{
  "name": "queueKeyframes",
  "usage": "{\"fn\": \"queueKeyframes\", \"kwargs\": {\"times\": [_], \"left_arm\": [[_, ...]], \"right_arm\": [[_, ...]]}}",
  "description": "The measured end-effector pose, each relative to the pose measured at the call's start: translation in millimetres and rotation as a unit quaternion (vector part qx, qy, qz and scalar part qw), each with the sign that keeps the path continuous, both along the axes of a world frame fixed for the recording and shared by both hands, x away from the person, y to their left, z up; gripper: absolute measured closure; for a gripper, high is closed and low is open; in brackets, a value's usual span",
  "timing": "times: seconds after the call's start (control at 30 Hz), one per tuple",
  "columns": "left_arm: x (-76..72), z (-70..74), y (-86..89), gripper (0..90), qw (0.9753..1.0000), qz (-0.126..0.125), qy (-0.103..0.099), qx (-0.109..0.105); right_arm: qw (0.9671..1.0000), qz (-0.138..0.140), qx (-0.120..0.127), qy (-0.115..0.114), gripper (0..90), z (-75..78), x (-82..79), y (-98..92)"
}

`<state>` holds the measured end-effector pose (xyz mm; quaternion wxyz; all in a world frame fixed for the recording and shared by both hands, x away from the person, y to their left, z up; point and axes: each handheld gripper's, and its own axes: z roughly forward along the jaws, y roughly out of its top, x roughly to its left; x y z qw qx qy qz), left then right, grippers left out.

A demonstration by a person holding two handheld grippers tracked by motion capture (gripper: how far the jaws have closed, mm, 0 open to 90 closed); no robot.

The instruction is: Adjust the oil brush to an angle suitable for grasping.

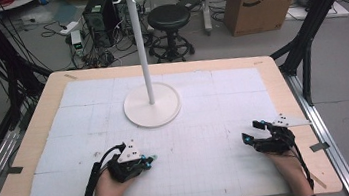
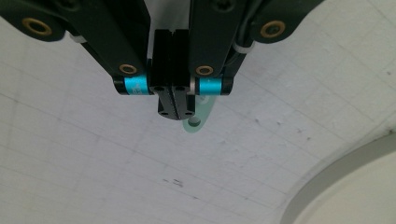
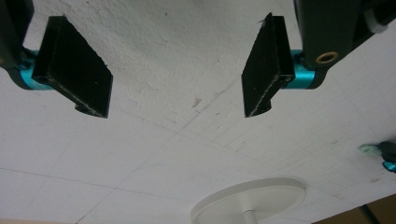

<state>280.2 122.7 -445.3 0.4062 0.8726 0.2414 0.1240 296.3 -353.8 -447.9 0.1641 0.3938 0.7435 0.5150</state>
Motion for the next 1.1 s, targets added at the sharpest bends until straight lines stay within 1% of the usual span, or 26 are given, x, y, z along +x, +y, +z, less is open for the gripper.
{"fn": "queueKeyframes", "kwargs": {"times": [0.1,0.23,0.4,0.43,0.47,0.57,0.6,0.77,0.8,0.87,0.9,0.93,1.0,1.03,1.07,1.1], "left_arm": [[6.8,0.1,-1.3,89.7,0.9999,0.016,-0.003,0.003],[14.8,0.4,-0.1,89.7,0.9994,0.035,0.001,0.003],[23.2,-0.5,3.7,89.7,0.9986,0.053,-0.001,-0.001],[24.0,-0.8,4.3,89.7,0.9981,0.061,0.000,-0.004],[25.7,-0.8,5.5,89.7,0.9980,0.064,0.000,-0.003],[28.9,-1.3,7.8,89.7,0.9973,0.073,0.000,-0.006],[30.6,-1.9,8.9,89.7,0.9970,0.077,0.001,-0.011],[31.7,-1.7,9.7,89.7,0.9967,0.080,0.004,-0.013],[30.8,-0.8,10.0,89.7,0.9973,0.072,0.000,-0.016],[30.1,0.2,10.2,89.0,0.9974,0.069,-0.001,-0.020],[27.6,3.8,11.2,87.0,0.9976,0.062,-0.004,-0.033],[27.6,3.8,11.2,85.0,0.9976,0.062,-0.004,-0.033],[24.5,8.3,14.3,79.0,0.9974,0.056,-0.005,-0.045],[23.2,10.7,16.8,79.0,0.9972,0.051,-0.003,-0.055],[21.8,13.3,20.4,70.1,0.9967,0.049,-0.002,-0.064],[20.0,16.0,24.5,66.3,0.9961,0.049,-0.002,-0.074]], "right_arm": [[1.0000,0.000,-0.001,-0.001,24.3,0.0,0.2,-0.1],[1.0000,0.000,0.000,0.000,24.3,-0.1,0.5,-0.1],[1.0000,-0.001,0.000,0.002,24.4,-0.1,0.5,0.2],[1.0000,-0.001,-0.001,0.001,24.4,-0.1,0.7,0.2],[1.0000,-0.001,-0.001,0.001,24.4,-0.1,0.7,0.2],[1.0000,-0.001,-0.002,0.002,24.4,-0.1,0.7,0.2],[1.0000,-0.001,-0.002,0.004,24.5,0.0,0.5,0.3],[1.0000,-0.001,-0.002,0.005,24.7,0.0,0.5,0.6],[1.0000,-0.001,-0.002,0.004,24.7,0.0,0.5,0.6],[1.0000,-0.001,-0.002,0.005,24.7,0.0,0.5,0.6],[1.0000,0.000,-0.002,0.005,24.7,-0.1,0.5,0.6],[1.0000,0.000,-0.001,0.005,24.7,0.0,0.5,0.5],[1.0000,0.000,-0.001,0.005,24.8,-0.1,0.5,0.5],[1.0000,0.000,-0.001,0.005,24.8,-0.1,0.5,0.5],[1.0000,0.000,-0.001,0.004,24.8,0.0,0.6,0.4],[1.0000,0.000,-0.001,0.005,24.8,-0.1,0.5,0.5]]}}
